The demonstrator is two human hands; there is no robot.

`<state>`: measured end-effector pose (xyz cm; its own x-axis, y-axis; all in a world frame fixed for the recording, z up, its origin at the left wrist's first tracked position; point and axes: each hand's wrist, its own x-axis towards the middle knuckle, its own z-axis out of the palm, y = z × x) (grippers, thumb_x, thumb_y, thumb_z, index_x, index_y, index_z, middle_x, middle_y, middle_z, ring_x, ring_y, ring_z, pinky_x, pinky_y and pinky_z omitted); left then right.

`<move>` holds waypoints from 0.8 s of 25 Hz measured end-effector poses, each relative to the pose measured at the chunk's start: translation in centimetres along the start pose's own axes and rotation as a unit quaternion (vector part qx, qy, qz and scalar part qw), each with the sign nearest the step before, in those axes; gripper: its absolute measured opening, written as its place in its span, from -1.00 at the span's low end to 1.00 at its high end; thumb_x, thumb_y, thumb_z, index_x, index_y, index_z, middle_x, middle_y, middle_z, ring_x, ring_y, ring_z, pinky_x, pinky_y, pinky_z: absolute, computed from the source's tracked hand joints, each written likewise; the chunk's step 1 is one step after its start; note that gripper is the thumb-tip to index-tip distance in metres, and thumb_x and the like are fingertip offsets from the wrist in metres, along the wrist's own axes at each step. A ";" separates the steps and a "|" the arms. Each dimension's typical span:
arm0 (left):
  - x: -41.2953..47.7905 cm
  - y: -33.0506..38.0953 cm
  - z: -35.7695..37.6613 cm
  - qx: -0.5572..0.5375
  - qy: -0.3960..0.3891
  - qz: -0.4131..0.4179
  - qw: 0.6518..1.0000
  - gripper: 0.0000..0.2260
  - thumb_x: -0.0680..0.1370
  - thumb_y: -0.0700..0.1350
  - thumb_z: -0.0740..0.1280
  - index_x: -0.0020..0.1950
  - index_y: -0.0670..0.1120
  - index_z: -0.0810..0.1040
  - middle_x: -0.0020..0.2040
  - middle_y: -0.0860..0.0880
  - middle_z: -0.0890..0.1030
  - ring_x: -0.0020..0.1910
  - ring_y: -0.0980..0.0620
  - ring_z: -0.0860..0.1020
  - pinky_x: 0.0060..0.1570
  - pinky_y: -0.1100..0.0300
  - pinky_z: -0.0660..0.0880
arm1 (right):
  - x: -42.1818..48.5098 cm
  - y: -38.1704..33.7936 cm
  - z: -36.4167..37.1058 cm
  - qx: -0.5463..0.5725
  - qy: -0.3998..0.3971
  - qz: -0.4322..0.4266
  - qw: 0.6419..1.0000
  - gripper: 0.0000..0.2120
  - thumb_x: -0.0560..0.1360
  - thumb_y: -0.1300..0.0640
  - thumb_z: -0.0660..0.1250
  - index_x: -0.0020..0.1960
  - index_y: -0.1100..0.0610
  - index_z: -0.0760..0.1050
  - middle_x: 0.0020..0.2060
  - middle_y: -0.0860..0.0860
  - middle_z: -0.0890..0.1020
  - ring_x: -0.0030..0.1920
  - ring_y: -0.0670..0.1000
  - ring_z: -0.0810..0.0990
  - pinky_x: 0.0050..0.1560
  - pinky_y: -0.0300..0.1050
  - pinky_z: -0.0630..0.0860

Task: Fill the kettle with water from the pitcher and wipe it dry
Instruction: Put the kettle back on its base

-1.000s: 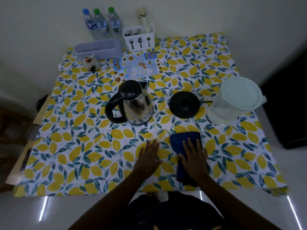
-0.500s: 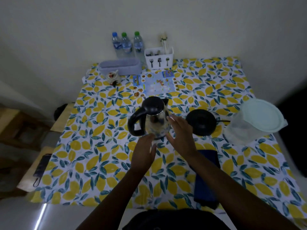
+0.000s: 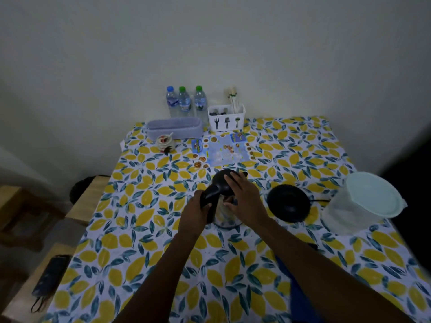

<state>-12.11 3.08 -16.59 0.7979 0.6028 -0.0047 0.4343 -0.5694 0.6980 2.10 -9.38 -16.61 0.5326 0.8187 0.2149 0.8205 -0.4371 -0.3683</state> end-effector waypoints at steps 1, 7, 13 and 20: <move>0.3 0.0 -0.2 0.001 -0.007 0.008 1.000 -0.74 0.61 -0.13 0.25 0.29 -0.10 0.36 0.06 -0.22 0.58 -0.10 -0.16 0.56 -0.15 -0.04 0.47 | -0.1 0.0 0.2 0.009 0.002 0.009 1.000 -0.24 0.46 -0.08 0.37 0.53 -0.03 0.07 0.54 0.04 0.17 0.55 0.10 -0.01 0.41 0.27 0.20; 1.3 3.2 0.8 -0.015 -0.022 0.047 0.999 -0.79 0.62 -0.16 0.25 0.25 -0.08 0.43 0.05 -0.12 0.57 -0.03 -0.13 0.54 -0.14 0.06 0.42 | -1.3 2.0 -1.8 0.097 0.033 0.058 0.993 -0.30 0.49 0.03 0.37 0.53 -0.05 0.10 0.55 0.01 0.12 0.55 0.09 -0.10 0.43 0.32 0.17; 5.8 10.2 4.5 -0.034 -0.057 0.110 0.992 -0.75 0.62 -0.13 0.25 0.30 -0.07 0.42 0.17 -0.12 0.56 0.11 -0.13 0.52 0.03 0.01 0.45 | -2.4 7.6 -6.7 0.108 0.154 0.120 0.975 -0.28 0.44 0.11 0.43 0.51 -0.01 0.18 0.52 0.04 0.21 0.55 0.11 -0.02 0.42 0.26 0.24; 8.7 15.4 9.8 -0.039 -0.130 0.129 0.982 -0.65 0.63 -0.15 0.22 0.41 -0.14 0.33 0.34 -0.20 0.46 0.29 -0.19 0.43 0.19 0.04 0.35 | -4.4 13.6 -8.0 0.065 0.198 0.193 0.959 -0.31 0.40 0.12 0.47 0.46 0.09 0.27 0.46 0.14 0.31 0.51 0.21 0.12 0.40 0.27 0.27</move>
<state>5.59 -5.91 -12.91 0.9614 0.2753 0.0029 0.1793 -0.6340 0.7523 12.60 -21.90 -15.30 0.8500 0.3872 0.3571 0.5266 -0.6076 -0.5946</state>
